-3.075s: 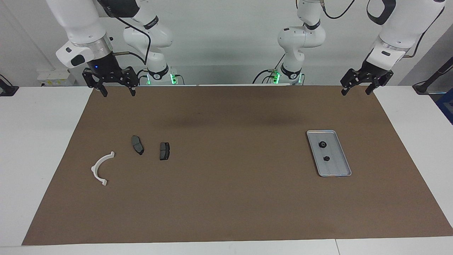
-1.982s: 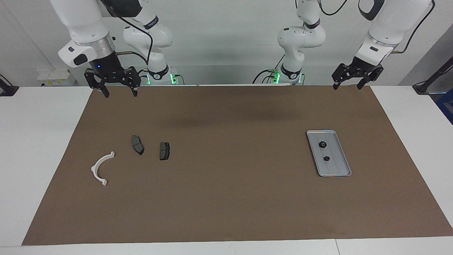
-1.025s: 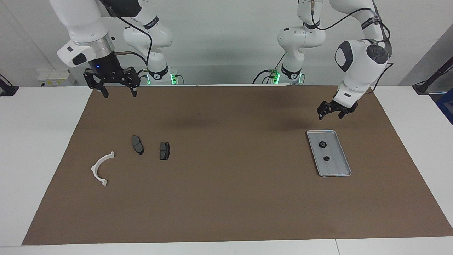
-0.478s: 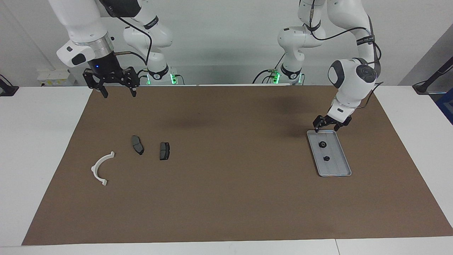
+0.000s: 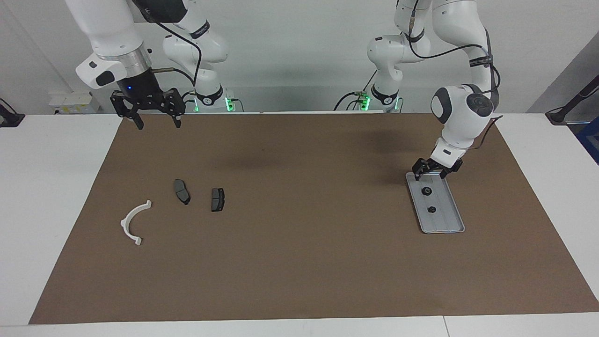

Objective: Place bearing gear from tray to pile
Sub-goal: 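Reach the left gripper into the tray and grasp a black bearing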

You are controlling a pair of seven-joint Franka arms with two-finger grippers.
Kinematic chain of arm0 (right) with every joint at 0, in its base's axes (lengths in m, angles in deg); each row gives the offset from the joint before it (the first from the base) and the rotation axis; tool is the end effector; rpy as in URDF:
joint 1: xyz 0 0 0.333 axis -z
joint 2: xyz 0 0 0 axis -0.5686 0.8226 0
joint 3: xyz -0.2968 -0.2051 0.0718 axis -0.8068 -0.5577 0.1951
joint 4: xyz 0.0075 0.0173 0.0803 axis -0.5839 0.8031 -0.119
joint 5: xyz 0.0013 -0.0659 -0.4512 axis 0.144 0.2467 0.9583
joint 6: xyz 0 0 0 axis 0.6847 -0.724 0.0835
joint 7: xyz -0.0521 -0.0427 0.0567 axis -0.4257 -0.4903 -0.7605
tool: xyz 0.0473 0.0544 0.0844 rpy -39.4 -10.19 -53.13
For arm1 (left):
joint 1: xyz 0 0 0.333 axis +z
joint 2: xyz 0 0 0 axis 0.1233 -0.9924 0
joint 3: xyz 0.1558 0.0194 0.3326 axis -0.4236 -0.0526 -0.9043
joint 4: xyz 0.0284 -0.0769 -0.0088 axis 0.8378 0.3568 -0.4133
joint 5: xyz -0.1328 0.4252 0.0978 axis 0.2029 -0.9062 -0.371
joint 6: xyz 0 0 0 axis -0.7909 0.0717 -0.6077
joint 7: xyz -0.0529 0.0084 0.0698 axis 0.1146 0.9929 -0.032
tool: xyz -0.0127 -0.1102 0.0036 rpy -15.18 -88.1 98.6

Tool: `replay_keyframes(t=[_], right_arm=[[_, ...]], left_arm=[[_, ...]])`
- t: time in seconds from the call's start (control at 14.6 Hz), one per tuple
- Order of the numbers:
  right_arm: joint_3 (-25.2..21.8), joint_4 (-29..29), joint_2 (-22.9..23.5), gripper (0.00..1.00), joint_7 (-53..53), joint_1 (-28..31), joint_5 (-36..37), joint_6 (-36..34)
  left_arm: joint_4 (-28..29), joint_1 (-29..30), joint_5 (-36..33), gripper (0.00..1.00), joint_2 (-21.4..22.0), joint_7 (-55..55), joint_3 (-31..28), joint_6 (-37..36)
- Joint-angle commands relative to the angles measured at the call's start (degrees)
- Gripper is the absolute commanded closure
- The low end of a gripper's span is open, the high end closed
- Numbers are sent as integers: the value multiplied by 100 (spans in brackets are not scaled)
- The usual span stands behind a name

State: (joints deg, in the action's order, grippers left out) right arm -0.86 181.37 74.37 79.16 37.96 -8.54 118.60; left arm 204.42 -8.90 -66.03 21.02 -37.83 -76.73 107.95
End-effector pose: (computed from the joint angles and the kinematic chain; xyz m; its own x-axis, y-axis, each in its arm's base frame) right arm 0.5976 0.0335 0.6763 0.9982 0.0057 0.0592 0.0064 -0.9999 -0.0104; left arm 0.5727 -0.0058 0.3211 0.9993 -0.0088 0.0376 -0.0093 -0.9999 0.0134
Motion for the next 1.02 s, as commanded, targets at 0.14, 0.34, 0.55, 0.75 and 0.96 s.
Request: replay_keyframes(t=[0.14, 0.34, 0.55, 0.75, 0.96], right_arm=[[5, 60, -55, 0, 153, 48, -136, 85], [5, 60, -55, 0, 135, 48, -136, 93], [5, 60, -55, 0, 135, 39, -136, 93], [5, 69, -55, 0, 135, 39, -136, 93], [5, 104, -63, 0, 135, 39, -136, 93]], left_arm=[[21, 85, -74, 0, -287, -185, 11, 410], [-5, 85, -74, 0, -313, -194, 11, 428], [-93, 85, -74, 1, -383, -185, 11, 463], [-128, 85, -74, 1, -462, -185, 11, 480], [-128, 94, -74, 1, -506, -194, 2, 568]])
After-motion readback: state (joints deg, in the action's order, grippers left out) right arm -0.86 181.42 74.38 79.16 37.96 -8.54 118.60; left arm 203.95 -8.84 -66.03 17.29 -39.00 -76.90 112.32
